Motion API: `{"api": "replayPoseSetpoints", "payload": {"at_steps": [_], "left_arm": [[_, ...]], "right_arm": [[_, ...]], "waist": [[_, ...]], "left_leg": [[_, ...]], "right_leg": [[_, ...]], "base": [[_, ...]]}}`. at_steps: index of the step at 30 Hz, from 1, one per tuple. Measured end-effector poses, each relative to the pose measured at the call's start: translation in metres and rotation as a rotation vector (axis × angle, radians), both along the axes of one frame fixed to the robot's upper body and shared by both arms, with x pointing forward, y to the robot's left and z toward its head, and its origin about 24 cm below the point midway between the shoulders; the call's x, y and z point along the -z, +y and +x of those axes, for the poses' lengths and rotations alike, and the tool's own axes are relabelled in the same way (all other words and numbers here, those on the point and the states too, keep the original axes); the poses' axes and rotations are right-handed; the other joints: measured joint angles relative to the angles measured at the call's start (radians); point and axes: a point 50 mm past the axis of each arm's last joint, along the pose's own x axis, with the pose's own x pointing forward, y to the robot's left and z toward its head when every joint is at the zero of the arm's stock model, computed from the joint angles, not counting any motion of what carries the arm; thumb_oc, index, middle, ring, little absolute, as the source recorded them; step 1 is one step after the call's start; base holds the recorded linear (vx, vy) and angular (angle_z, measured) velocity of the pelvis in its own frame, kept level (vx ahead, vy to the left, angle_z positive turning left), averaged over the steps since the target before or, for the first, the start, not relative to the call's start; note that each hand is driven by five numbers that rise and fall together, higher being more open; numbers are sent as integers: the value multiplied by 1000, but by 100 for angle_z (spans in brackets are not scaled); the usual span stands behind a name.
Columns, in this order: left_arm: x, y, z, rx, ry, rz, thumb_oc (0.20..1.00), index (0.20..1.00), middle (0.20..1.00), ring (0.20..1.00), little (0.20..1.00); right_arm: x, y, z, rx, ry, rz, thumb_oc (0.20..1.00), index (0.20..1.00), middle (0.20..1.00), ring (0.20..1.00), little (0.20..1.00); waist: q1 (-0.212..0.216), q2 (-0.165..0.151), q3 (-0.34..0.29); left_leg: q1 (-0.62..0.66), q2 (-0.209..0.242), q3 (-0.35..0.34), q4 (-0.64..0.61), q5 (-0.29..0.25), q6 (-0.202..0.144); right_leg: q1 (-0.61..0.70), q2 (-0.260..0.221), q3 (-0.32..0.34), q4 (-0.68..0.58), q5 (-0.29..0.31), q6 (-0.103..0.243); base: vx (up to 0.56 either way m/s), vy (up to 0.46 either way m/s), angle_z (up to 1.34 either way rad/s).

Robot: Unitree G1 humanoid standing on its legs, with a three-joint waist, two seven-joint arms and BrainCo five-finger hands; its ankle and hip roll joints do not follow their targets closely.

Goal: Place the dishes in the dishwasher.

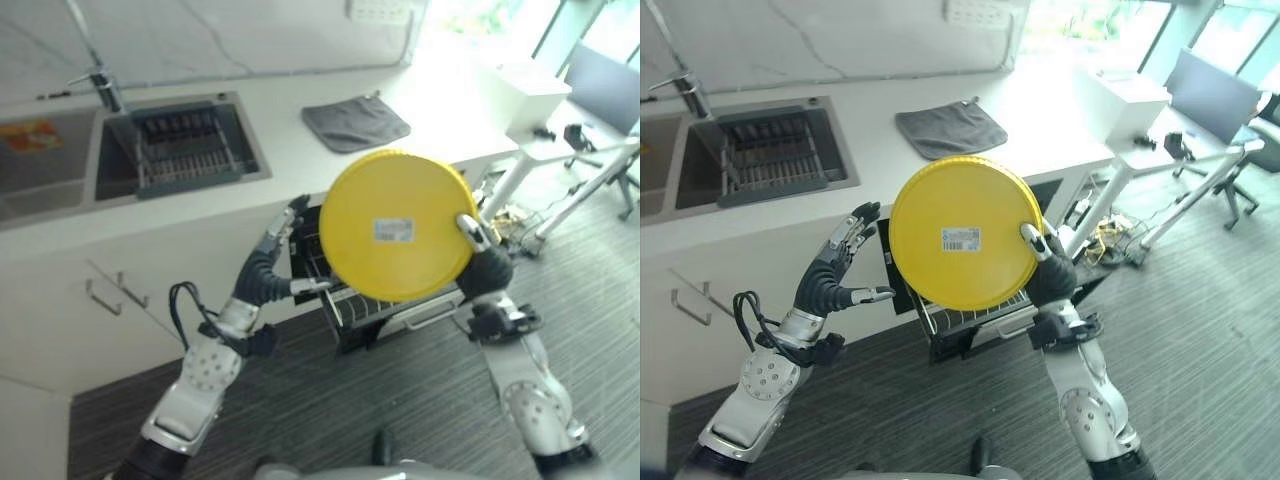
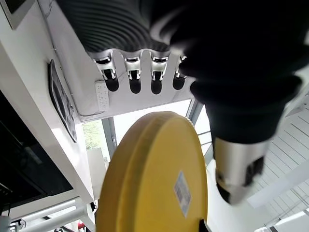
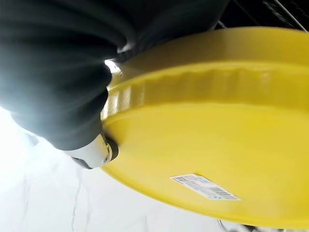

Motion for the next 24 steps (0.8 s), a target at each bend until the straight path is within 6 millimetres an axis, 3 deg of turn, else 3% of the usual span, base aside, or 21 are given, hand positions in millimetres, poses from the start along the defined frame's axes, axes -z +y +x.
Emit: {"api": "replayPoseSetpoints", "payload": {"at_steps": [1, 2, 3, 5, 7, 8, 10, 12, 13, 15, 17, 20, 21, 22, 24], "left_arm": [[9, 5, -4, -26, 49, -47, 1000, 1000, 1000, 1000, 1000], [17, 8, -6, -42, 84, -55, 1000, 1000, 1000, 1000, 1000], [26, 12, -11, -59, 134, -79, 1000, 1000, 1000, 1000, 1000], [37, 18, -18, -61, 196, -116, 1000, 1000, 1000, 1000, 1000], [62, 22, -17, -85, 302, -160, 1000, 1000, 1000, 1000, 1000], [77, 24, -16, -112, 368, -168, 1000, 1000, 1000, 1000, 1000], [124, 35, -27, -221, 574, -159, 1000, 1000, 1000, 1000, 1000], [174, 52, -55, -328, 809, -106, 1000, 1000, 1000, 1000, 1000], [205, 68, -76, -434, 983, -88, 1000, 1000, 1000, 1000, 1000], [230, 80, -115, -550, 1149, -109, 1000, 1000, 1000, 1000, 1000], [262, 83, -158, -684, 1389, -204, 1000, 1000, 1000, 1000, 1000], [276, 89, -198, -732, 1603, -169, 1000, 1000, 1000, 1000, 1000], [277, 92, -203, -724, 1642, -134, 1000, 1000, 1000, 1000, 1000], [275, 96, -195, -702, 1636, -99, 1000, 1000, 1000, 1000, 1000], [270, 105, -176, -695, 1597, -91, 1000, 1000, 1000, 1000, 1000]], "right_arm": [[1, -5, -2, 35, -12, -42, 200, 200, 200, 200, 200], [2, -10, -3, 65, -11, -74, 200, 200, 200, 200, 200], [4, -15, -5, 88, -10, -112, 200, 200, 200, 200, 200], [5, -16, -7, 111, -26, -188, 200, 200, 200, 200, 200], [12, -23, -10, 172, -17, -301, 200, 200, 200, 200, 200], [15, -26, -9, 190, -11, -336, 200, 200, 200, 200, 200], [17, -31, -6, 223, -13, -406, 200, 200, 200, 200, 200], [12, -38, -6, 255, -33, -461, 200, 200, 200, 200, 200], [11, -41, -6, 291, -45, -485, 200, 200, 200, 200, 200], [8, -38, -8, 311, -87, -492, 200, 200, 200, 200, 200], [6, -36, -6, 340, -119, -538, 200, 200, 200, 200, 200], [2, -39, -5, 363, -159, -598, 200, 200, 200, 200, 200], [0, -37, -7, 369, -196, -617, 200, 200, 200, 200, 200], [-3, -36, -8, 380, -235, -631, 200, 200, 200, 200, 200], [-10, -33, -9, 406, -309, -673, 200, 200, 200, 200, 200]], "waist": [[16, -7, 2], [21, -12, 4], [26, -6, 6], [22, 18, 5], [-7, 31, 4], [-7, 31, 4], [1, 45, -1], [-12, 56, -1], [-18, 30, -6], [-10, -8, -4], [15, -7, -4], [17, 15, 6], [1, 6, 2], [-8, -3, 0], [-15, -8, -1]], "left_leg": [[-98, 2, 20, 154, 22, 6], [-154, -1, 42, 230, 31, 19], [-169, -26, 48, 205, 11, 22], [-141, -64, 120, 24, 13, 31], [-107, -61, 188, -129, 22, 18], [-101, -40, 188, -137, 26, 12], [-53, -34, 67, -177, 28, 9], [-22, -51, 70, -195, 34, 19], [-16, -88, 69, -196, 39, 42], [-6, -145, 73, -191, 42, 81], [16, -182, 90, -190, 27, 116], [35, -180, 91, -190, 6, 151], [35, -182, 98, -190, 3, 155], [34, -185, 102, -190, 2, 156], [34, -186, 116, -190, -2, 153]], "right_leg": [[11, -4, -27, 0, -12, -35], [15, -9, -57, 0, -22, -49], [19, -9, -87, 0, -29, -56], [23, 2, -135, 0, -36, -50], [35, 7, -202, 0, -46, -58], [34, 10, -208, 0, -47, -58], [33, 15, -184, 0, -46, -55], [41, 6, -182, 0, -41, -29], [48, -29, -176, 0, -38, -2], [49, -81, -158, 1, -30, 17], [41, -126, -149, 55, -20, 28], [-83, -154, -49, 289, -38, 31], [-108, -159, -10, 283, -44, 37], [-109, -164, 3, 206, -30, 48], [-109, -185, -23, 32, 40, 97]], "base": [[72, -89, 62], [101, 25, 73], [120, 96, 68], [115, 161, 69], [139, 248, 92], [158, 295, 45], [191, 347, -23], [188, 311, -23], [164, 302, 9], [161, 319, 5], [154, 200, 1], [150, -6, -7], [138, -192, -2], [163, -282, -1], [196, -398, -20]]}}
